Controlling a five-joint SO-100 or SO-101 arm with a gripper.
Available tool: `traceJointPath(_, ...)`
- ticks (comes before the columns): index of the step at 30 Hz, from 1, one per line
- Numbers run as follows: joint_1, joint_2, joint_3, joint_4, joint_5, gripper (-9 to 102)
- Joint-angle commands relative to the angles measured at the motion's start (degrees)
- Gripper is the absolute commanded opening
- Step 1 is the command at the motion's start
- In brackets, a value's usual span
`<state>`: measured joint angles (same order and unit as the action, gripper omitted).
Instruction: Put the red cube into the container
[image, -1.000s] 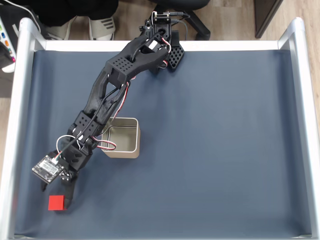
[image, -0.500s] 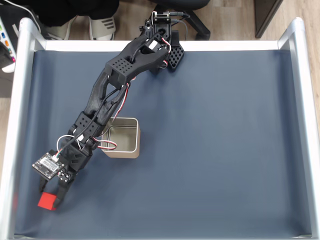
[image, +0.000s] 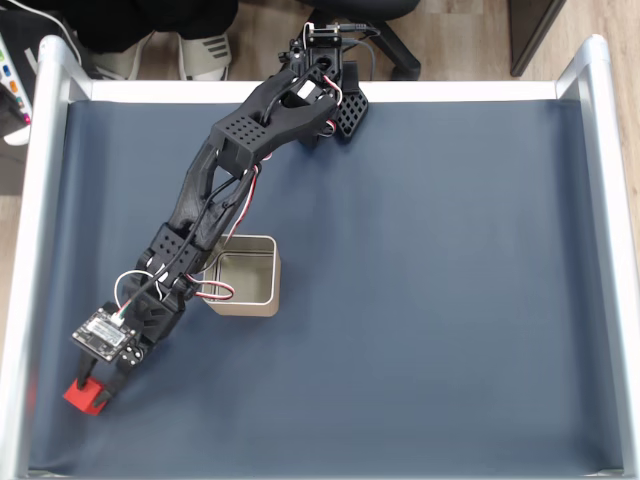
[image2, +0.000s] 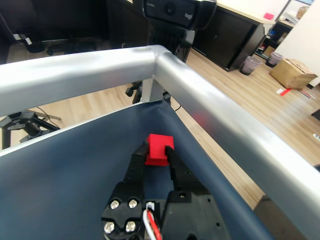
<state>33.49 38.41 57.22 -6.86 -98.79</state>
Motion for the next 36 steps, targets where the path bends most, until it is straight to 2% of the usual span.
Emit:
traceJointPath(1, -0.09, 2.02, 0.35, -0.53, -0.09, 0)
traceJointPath(7, -1.23, 6.06, 3.34, 4.75, 0.44, 0)
traceJointPath(14, -2.46, 8.09, 4.48, 5.8, 2.55, 0)
traceJointPath(20, -2.46, 12.83, 4.83, 7.82, 7.65, 9)
traceJointPath(28, -0.09, 15.73, 8.61, 7.56, 2.9, 25)
traceJointPath(36, 2.55, 17.14, 9.58, 7.21, 0.35, 29)
